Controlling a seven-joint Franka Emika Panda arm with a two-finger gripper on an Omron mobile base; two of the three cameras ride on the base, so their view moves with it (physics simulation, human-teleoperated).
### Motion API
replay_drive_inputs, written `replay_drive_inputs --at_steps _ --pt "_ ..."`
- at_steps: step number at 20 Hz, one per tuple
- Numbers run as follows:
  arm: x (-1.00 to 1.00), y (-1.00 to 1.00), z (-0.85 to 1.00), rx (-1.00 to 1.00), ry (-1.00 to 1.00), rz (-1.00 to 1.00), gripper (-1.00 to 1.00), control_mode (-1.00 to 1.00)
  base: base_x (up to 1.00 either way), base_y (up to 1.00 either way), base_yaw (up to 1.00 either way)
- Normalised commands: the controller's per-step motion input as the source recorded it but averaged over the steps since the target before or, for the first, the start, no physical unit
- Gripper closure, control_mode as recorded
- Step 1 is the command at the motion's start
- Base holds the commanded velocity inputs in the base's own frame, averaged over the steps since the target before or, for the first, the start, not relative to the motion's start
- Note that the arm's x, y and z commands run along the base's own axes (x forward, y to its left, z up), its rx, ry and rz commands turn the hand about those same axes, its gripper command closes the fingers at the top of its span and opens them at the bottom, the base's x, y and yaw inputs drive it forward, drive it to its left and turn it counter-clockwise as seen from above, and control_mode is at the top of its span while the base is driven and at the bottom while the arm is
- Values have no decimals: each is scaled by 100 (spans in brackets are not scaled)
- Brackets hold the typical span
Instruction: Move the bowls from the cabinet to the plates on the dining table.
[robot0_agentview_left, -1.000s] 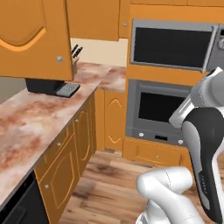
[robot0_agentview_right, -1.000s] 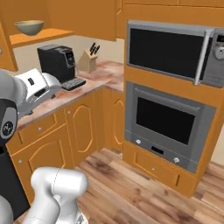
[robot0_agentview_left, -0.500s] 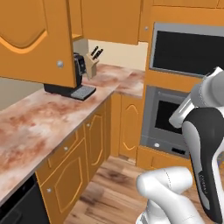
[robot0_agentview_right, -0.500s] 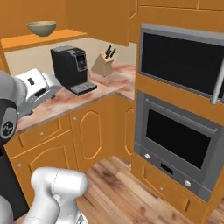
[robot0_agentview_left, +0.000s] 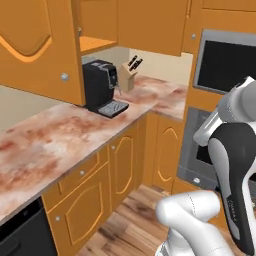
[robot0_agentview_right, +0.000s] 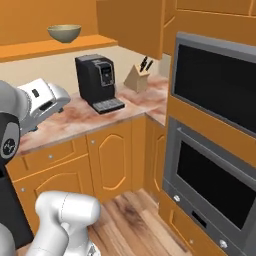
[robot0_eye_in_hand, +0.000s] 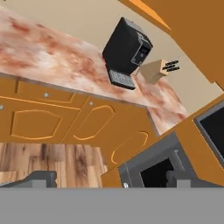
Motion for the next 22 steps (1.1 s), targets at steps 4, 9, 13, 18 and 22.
replay_drive_inputs --at_steps 4,9,13,18,22 --pt "0 0 0 0 0 0 -100 100 48 -23 37" --pt "0 0 0 0 0 0 -100 100 42 -21 39" --pt "0 0 0 0 0 0 -100 100 40 -24 39" --pt "0 0 0 0 0 0 -100 100 39 -26 38" --pt "0 0 0 0 0 0 -100 100 38 -33 35"
